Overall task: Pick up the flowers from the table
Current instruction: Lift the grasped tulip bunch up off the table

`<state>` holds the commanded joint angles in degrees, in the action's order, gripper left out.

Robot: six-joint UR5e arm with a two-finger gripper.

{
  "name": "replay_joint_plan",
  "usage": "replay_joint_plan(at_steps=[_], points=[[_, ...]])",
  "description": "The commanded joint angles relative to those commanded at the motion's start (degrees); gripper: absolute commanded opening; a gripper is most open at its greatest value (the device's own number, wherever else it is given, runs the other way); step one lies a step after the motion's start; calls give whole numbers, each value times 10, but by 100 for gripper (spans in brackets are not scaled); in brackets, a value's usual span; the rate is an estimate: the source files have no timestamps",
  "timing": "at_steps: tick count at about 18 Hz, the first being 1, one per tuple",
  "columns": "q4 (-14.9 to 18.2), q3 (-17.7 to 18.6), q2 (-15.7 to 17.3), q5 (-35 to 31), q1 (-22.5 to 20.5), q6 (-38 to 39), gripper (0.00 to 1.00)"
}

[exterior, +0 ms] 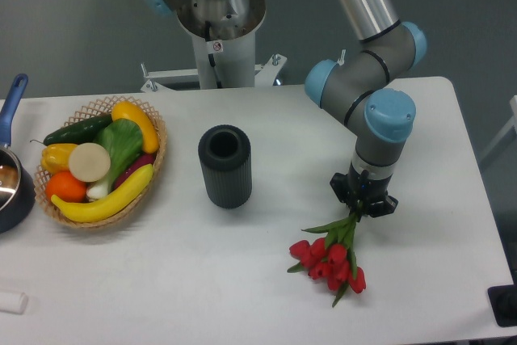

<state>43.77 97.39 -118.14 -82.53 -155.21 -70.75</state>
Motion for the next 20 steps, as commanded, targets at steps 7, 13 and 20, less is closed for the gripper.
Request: replay_joint_plan(at_steps=[7,13,20], points=[[0,-9,77,128,-28,23,18],[-3,-26,125,248,-35,96,18],[-3,-26,152,303,-50,121,18]])
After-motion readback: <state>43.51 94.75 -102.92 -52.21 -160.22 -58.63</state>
